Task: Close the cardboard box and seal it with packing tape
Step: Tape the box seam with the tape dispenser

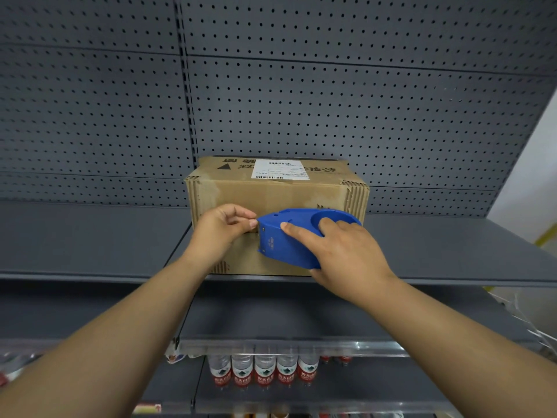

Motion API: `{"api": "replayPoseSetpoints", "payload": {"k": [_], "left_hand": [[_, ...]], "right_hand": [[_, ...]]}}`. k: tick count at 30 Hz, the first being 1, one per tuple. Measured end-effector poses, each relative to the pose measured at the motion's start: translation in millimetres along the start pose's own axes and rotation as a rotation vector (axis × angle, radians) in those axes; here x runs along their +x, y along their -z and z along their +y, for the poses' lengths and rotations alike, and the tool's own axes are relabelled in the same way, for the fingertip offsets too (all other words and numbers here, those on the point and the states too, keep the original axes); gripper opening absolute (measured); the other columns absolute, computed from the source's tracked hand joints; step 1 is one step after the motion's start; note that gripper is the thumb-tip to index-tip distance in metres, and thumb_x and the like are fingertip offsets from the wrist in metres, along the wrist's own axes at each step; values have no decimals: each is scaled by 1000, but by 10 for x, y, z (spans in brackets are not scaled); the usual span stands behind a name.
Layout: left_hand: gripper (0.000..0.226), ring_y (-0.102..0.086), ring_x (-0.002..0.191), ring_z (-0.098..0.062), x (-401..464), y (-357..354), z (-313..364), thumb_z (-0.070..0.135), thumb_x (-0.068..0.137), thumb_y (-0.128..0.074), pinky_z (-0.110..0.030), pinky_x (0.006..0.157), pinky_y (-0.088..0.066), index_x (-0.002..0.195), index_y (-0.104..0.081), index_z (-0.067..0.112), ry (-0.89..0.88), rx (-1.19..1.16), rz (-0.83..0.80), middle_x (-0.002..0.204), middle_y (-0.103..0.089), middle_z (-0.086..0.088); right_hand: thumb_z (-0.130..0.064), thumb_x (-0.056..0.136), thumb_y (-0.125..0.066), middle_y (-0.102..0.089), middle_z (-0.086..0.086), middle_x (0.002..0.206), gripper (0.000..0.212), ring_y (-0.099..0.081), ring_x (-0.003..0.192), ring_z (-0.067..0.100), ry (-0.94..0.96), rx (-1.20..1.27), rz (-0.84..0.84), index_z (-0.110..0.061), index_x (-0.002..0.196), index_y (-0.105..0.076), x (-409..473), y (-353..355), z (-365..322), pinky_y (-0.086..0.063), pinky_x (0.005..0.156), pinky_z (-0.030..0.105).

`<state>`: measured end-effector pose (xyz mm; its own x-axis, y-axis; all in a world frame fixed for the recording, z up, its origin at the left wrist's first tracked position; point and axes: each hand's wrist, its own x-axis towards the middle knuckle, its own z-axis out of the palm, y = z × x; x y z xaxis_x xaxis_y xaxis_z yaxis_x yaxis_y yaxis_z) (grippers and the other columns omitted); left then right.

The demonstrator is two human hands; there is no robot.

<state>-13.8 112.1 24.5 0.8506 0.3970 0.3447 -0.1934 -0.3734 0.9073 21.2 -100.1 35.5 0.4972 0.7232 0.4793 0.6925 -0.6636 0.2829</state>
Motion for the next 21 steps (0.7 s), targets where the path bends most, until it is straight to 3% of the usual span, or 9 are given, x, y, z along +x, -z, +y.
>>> {"api": "replayPoseSetpoints", "payload": {"k": [8,13,17,21], "left_hand": [[18,-62,62,7,-34,69,-76,7,80,-69,-9,68,-45,77,-64,24,-12,10,37,63,-68,13],[12,-61,61,7,-23,117,-67,6,82,-67,-5,63,-45,81,-65,17,-16,-23,29,73,-68,4],[15,-61,63,6,-20,171,-92,5,82,-67,-6,66,-46,79,-65,20,-23,-47,25,69,-68,7],[16,-63,67,0,-21,215,-112,5,82,-66,-14,70,-49,78,-65,20,-18,-58,18,71,-69,7]], "right_hand": [[-20,48,-83,-57,11,69,80,-49,46,25,-12,4,27,-28,123,-59,17,12,-112,-38,44,31],[-23,56,-80,-62,13,81,80,-56,56,29,-39,3,-13,-30,130,-51,64,31,-194,-39,52,32],[-27,70,-71,-62,13,98,78,-60,73,32,-35,-10,-24,-34,140,-38,71,120,-272,-44,64,37],[-32,86,-56,-53,11,117,75,-56,93,30,-23,24,-23,-38,147,-13,74,194,-355,-41,77,37]]}}
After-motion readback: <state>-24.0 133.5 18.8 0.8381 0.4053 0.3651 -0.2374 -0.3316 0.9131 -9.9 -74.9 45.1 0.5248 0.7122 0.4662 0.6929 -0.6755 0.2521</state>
